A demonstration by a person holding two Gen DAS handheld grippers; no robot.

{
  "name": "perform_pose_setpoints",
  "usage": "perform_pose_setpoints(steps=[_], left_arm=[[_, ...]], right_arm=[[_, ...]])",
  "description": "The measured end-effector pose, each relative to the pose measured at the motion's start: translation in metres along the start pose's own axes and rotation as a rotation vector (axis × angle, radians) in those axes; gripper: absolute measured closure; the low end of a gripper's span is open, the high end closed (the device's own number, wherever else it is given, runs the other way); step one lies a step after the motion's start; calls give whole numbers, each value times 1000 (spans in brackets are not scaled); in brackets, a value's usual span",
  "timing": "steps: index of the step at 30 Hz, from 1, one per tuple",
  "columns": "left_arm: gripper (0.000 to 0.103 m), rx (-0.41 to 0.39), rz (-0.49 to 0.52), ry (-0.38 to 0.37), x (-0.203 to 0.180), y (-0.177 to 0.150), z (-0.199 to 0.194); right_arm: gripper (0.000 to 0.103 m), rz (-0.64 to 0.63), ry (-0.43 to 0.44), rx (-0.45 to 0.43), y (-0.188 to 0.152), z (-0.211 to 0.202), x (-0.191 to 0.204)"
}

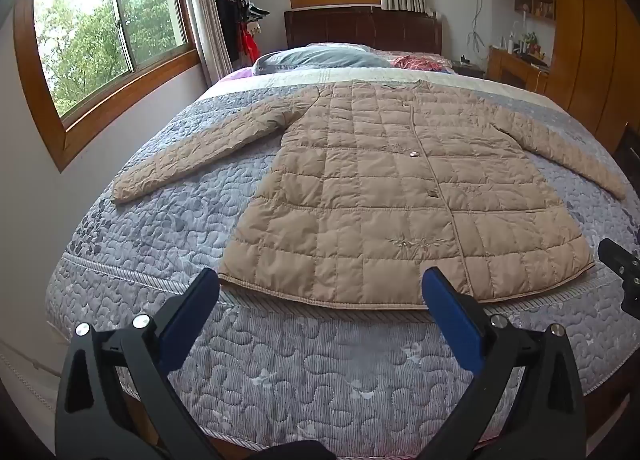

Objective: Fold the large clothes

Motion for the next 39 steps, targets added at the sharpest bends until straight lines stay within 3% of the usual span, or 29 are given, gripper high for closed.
perform_pose_setpoints(steps=[39], left_arm=[[3, -9, -2, 0, -1, 0, -1]], right_arm=[[4, -1, 3, -4, -1, -2, 1]])
Point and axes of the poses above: each gripper's, at about its wrist camera, not at the fingertips, and z roughly the way its jaws point, x to its left, y to its top, the point moved 6 cm from there along z, roughly the way its jaws point, and after that the axes turned 1 degree about z, right-handed, at the moved point
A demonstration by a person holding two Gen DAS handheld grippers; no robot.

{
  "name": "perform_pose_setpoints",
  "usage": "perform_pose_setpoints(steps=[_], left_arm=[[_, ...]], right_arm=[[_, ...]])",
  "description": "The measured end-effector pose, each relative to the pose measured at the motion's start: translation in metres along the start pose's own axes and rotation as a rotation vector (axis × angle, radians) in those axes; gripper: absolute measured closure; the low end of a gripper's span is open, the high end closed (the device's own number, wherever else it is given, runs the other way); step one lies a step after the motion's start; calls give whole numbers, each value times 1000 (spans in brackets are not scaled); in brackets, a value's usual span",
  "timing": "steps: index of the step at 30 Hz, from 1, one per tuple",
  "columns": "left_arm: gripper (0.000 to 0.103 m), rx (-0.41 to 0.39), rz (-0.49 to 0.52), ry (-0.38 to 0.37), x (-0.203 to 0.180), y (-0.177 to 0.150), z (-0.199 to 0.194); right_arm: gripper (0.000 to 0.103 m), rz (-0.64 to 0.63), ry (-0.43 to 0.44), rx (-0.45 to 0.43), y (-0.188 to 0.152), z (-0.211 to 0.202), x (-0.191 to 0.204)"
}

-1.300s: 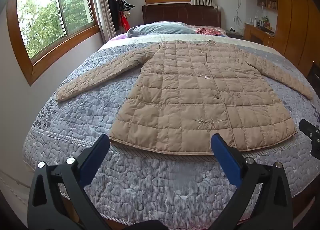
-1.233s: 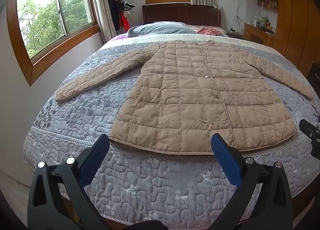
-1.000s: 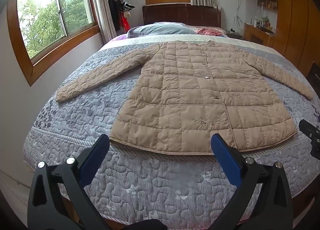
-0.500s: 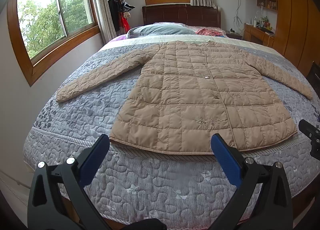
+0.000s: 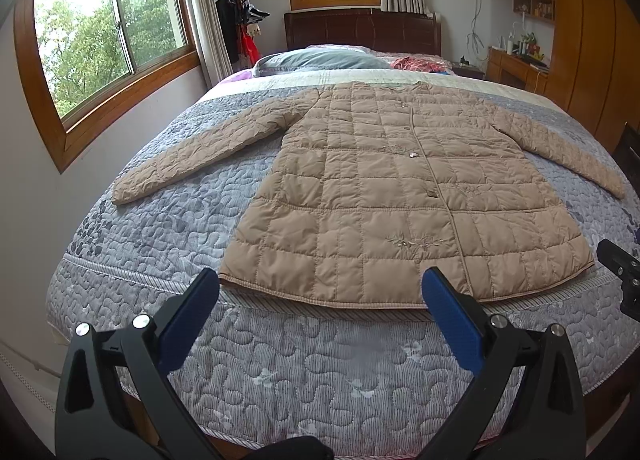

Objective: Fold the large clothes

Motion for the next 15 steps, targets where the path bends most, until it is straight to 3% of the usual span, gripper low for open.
perform_pose_setpoints(steps=[15], left_arm=[[3, -3, -1, 0, -1, -1, -3]], right_arm=[[4, -2, 0, -3, 1, -2, 3]])
Point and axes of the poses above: each gripper's, at about its wrist camera, not at the fingertips, and z roughly the way its jaws point, x to its left, y to its top, the point moved 6 cm from there along z, roughly the way its jaws point, and after that the axes turned 1 degree about z, right-handed, at the moved point
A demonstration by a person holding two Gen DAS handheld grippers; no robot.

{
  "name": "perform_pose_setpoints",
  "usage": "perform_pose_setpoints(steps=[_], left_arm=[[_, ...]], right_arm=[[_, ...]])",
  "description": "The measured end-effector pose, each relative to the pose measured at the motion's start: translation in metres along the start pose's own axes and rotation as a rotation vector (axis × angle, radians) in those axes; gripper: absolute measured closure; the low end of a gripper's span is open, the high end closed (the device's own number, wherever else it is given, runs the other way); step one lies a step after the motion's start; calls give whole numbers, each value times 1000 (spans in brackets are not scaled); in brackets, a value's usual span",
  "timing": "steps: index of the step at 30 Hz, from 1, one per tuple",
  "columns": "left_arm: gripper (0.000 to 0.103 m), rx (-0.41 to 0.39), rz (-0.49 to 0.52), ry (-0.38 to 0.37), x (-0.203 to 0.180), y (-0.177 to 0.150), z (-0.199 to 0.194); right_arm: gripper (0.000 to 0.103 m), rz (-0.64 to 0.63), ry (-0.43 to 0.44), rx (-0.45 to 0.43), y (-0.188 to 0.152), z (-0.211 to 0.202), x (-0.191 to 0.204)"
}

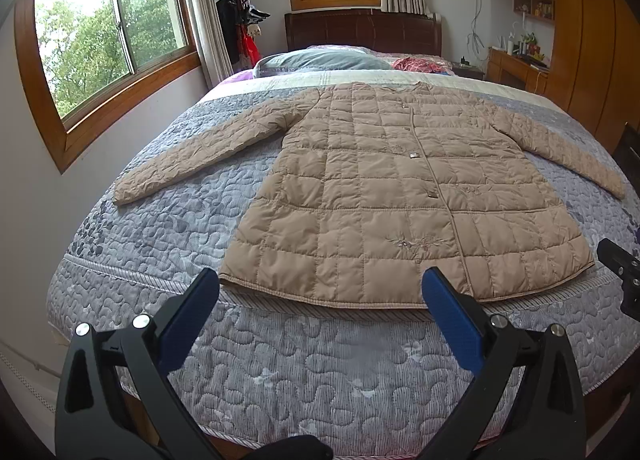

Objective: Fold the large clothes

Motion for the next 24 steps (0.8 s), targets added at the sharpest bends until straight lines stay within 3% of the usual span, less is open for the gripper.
perform_pose_setpoints(steps=[24], left_arm=[[3, 0, 2, 0, 0, 3, -1]], right_arm=[[4, -1, 3, 2, 2, -2, 0]])
Point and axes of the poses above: each gripper's, at about its wrist camera, not at the fingertips, and z roughly the way its jaws point, x to its left, y to its top, the point moved 6 cm from there along z, roughly the way its jaws point, and after that the axes turned 1 degree about z, right-handed, at the moved point
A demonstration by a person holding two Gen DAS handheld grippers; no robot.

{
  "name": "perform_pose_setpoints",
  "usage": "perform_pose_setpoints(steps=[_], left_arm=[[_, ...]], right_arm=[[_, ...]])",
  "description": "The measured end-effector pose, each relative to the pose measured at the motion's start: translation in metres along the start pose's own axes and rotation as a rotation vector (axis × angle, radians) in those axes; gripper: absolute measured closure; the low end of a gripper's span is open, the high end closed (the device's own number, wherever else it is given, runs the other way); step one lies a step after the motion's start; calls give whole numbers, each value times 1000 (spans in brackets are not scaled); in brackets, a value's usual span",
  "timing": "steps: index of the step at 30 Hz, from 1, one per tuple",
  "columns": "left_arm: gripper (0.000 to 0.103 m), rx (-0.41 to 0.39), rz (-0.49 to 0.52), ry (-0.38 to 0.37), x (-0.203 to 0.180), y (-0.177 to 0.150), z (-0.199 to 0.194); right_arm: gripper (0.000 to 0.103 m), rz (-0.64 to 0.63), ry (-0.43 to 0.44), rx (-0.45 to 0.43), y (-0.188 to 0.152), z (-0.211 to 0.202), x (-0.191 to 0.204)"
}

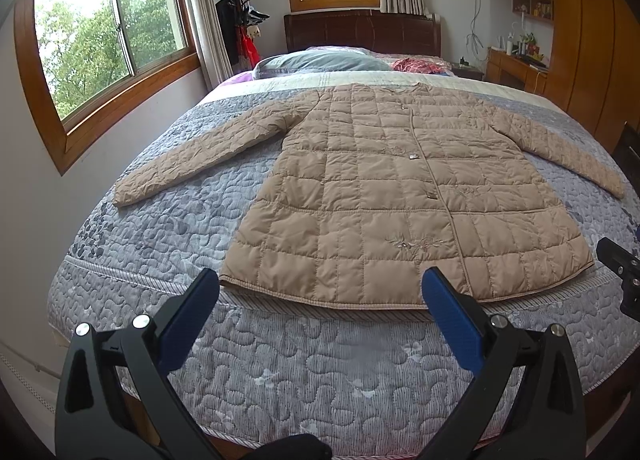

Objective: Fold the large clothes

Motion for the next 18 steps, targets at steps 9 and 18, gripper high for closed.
perform_pose_setpoints(steps=[9, 18], left_arm=[[3, 1, 1, -1, 1, 1, 0], [3, 4, 3, -1, 1, 1, 1]], right_arm=[[4, -1, 0, -3, 1, -1, 1], [4, -3, 19, -5, 1, 3, 2]])
Point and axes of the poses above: each gripper's, at about its wrist camera, not at the fingertips, and z roughly the way its jaws point, x to its left, y to its top, the point moved 6 cm from there along z, roughly the way its jaws point, and after that the axes turned 1 degree about z, right-handed, at the moved point
